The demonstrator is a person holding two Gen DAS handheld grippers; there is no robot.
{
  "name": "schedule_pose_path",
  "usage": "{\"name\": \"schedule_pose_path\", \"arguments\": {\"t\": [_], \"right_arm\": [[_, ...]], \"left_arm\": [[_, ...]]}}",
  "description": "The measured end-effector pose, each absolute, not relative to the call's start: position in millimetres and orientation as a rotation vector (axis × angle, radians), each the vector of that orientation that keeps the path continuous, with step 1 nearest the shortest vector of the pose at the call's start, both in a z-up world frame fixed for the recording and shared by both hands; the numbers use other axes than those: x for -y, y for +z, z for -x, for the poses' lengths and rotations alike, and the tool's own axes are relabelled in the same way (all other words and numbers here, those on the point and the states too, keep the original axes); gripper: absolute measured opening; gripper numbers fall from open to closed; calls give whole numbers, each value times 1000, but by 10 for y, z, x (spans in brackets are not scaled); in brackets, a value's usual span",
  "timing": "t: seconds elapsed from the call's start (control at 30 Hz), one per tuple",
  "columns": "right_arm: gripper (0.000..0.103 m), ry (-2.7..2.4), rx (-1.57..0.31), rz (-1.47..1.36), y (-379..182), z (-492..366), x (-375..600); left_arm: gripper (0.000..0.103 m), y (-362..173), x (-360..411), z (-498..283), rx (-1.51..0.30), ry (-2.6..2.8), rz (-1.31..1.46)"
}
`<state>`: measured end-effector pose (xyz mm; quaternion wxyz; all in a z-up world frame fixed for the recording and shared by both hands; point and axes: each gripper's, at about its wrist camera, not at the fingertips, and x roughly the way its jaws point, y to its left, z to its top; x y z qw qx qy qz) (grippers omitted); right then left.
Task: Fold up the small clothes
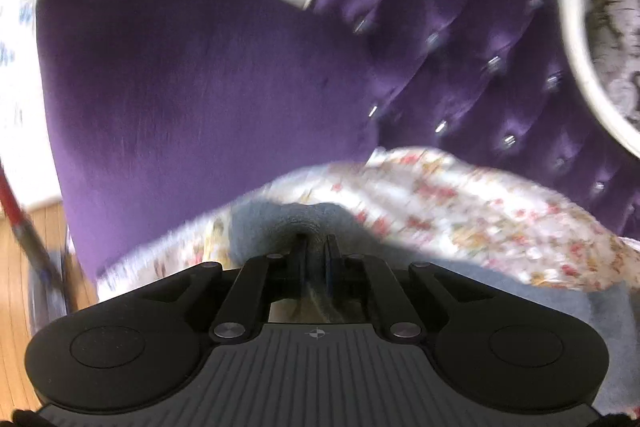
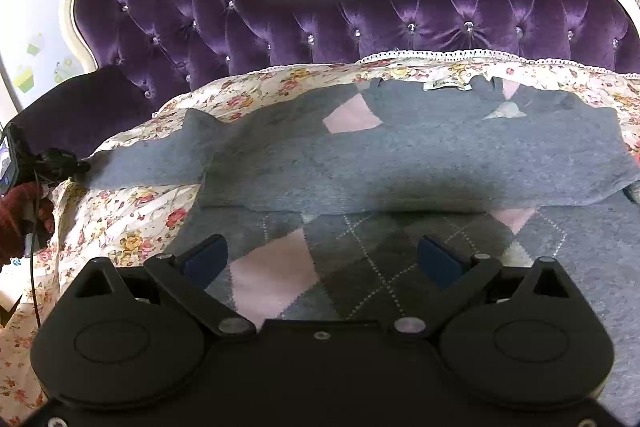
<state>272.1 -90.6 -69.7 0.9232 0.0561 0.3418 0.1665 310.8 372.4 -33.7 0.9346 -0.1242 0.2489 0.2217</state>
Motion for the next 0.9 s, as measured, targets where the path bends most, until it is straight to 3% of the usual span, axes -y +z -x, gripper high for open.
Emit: {"name": "schedule_pose_path", "arguments": {"t": [0.4,0.9], "right_arm": [[102,334,-706,-150,-694,-2517,1060],[102,310,-666,-234,-631,-2267,1464]], "left_arm": [[8,947,-3046,-2862,-321,220,117],[7,1781,-1503,-3007,-159,-116,-2]]}}
